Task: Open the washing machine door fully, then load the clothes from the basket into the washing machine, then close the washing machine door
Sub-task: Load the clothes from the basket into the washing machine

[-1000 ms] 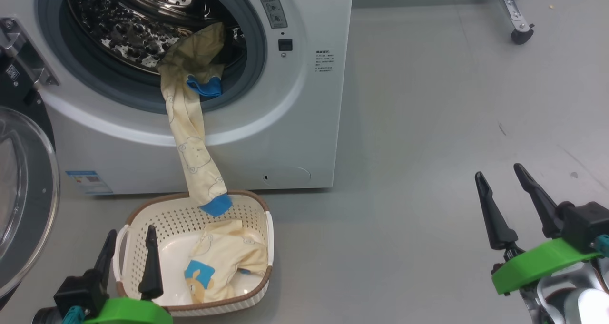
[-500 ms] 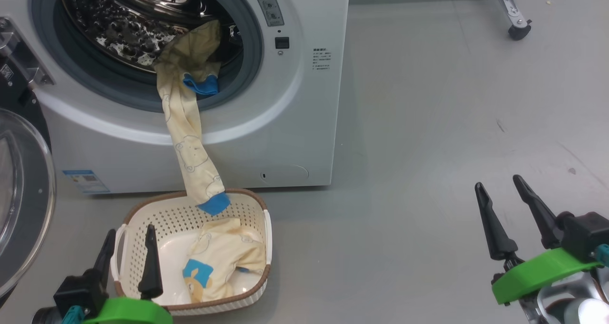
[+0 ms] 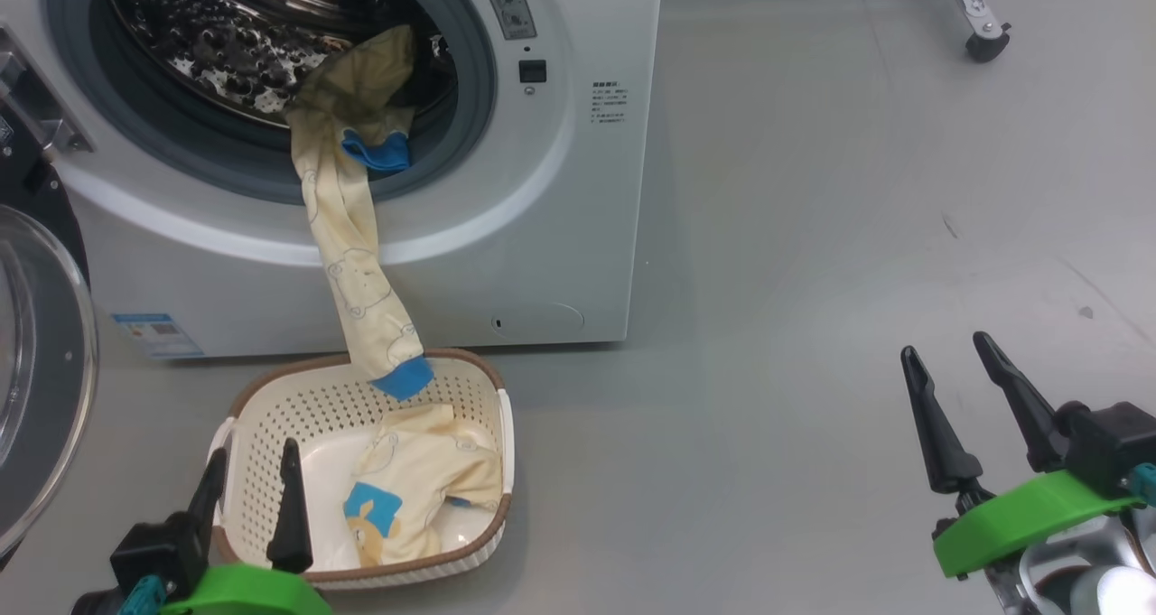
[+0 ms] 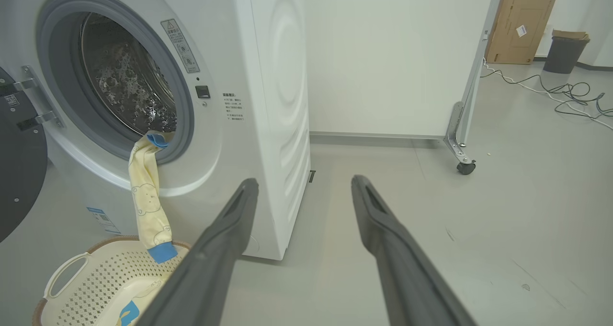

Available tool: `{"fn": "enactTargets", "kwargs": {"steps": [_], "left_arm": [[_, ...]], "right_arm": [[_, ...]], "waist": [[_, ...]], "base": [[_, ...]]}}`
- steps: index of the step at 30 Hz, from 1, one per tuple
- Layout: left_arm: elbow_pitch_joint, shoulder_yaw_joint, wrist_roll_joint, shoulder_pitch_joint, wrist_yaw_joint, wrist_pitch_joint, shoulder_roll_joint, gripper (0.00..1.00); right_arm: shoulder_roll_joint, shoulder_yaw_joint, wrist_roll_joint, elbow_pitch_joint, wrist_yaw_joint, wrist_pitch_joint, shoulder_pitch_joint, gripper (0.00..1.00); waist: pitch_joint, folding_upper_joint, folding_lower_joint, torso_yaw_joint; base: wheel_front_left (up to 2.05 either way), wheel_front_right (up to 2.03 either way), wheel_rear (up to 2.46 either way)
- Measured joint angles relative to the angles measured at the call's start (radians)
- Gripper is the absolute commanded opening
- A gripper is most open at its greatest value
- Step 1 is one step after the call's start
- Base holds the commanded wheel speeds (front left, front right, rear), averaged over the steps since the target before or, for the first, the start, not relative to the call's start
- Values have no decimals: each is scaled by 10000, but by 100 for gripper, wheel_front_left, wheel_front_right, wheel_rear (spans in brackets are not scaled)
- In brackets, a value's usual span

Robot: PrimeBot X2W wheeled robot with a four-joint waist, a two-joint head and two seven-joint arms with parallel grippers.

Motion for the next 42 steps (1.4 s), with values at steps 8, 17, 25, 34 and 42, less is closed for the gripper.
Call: {"fn": "enactTargets", "kwargs": {"steps": [8,17,25,34,42], "left_arm": [[1218,-240,-441,-1246,-644,606,-38,100],[3668,-272,-907,-3680,-1524,1122,-77,100],[5791,-242,-1149,-6044,-2167,1745,-21,100],[7795,-35,-1379,-8641,-2558,2219,558,100],[8949,27,-1406,-10343,-2648,2828,1313,100]], "right_arm": [[2,90,17,-163,0,4,-174,100],[0,370,15,-238,0,-217,-1244,100],[-2,740,15,-117,0,-523,-2078,100],[-4,1225,217,169,0,-928,-2973,100],[-6,1546,458,380,0,-1244,-3423,100]], "waist": [[731,0,0,-157],[2169,0,2,-495],[3535,-1,4,-890],[5120,-1,4,-1519],[6235,-1,3,-2136]], "base": [[0,0,0],[0,0,0],[0,0,0],[0,0,0],[0,0,0]]}}
